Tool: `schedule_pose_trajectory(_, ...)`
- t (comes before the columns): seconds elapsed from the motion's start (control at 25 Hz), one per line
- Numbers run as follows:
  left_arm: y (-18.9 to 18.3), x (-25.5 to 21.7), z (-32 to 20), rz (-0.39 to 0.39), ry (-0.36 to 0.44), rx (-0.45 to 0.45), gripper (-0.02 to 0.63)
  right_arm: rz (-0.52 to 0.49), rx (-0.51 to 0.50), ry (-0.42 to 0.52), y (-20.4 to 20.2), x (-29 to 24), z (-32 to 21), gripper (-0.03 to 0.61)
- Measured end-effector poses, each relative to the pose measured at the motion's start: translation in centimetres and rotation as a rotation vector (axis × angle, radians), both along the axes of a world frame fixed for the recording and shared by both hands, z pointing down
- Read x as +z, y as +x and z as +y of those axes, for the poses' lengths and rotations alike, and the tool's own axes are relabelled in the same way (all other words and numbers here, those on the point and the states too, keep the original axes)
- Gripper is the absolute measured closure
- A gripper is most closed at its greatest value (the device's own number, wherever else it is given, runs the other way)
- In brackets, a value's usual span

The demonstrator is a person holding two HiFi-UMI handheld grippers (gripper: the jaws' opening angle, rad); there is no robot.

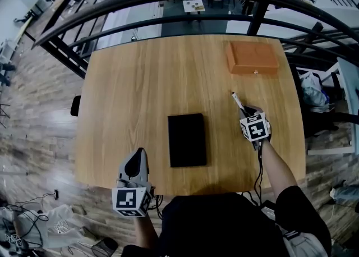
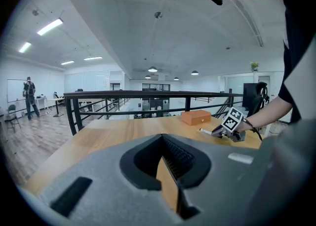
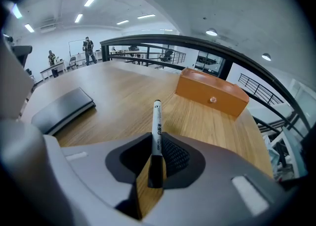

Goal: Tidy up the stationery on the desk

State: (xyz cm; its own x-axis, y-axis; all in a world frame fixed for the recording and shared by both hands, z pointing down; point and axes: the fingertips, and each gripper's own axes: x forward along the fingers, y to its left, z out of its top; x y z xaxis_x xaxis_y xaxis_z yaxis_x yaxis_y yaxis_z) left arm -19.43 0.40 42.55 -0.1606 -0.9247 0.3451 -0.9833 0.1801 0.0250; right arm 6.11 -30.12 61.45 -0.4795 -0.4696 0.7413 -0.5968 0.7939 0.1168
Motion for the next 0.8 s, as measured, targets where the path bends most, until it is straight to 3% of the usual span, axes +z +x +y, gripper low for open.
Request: schedule_pose_trajectory(0.8, 1.6, 0.8, -3.4, 0.008, 0.011, 0.182, 0.616, -0.252, 0.203, -0.056, 2.2, -5.0, 7.0, 0.502)
